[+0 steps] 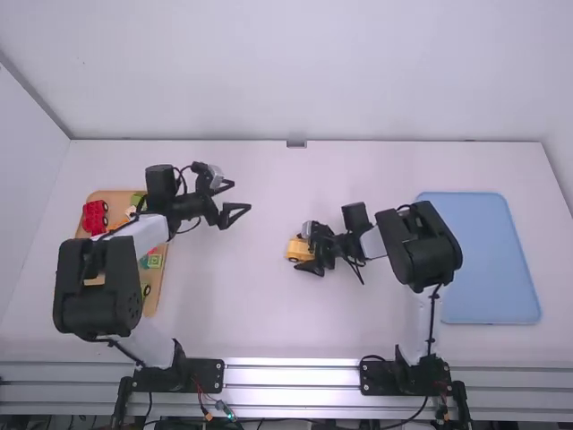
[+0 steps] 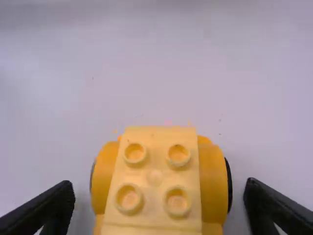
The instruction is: Assemble lego blocks to make yellow taxi
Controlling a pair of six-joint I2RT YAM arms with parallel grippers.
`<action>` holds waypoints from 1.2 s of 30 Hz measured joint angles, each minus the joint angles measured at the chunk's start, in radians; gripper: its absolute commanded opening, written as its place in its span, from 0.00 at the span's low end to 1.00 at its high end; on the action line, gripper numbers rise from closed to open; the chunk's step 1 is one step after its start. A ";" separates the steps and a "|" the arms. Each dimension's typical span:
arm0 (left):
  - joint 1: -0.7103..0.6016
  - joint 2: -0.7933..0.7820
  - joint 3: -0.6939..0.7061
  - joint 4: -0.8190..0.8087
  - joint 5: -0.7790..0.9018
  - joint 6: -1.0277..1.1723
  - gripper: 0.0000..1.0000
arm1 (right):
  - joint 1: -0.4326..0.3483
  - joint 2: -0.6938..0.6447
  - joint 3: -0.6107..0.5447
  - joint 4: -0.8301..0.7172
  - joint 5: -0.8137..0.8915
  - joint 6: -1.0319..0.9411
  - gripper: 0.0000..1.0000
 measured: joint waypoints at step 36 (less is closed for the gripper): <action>0.363 0.163 0.864 -1.288 -1.100 -0.737 0.99 | 0.026 -0.571 0.000 -0.513 0.598 0.082 0.98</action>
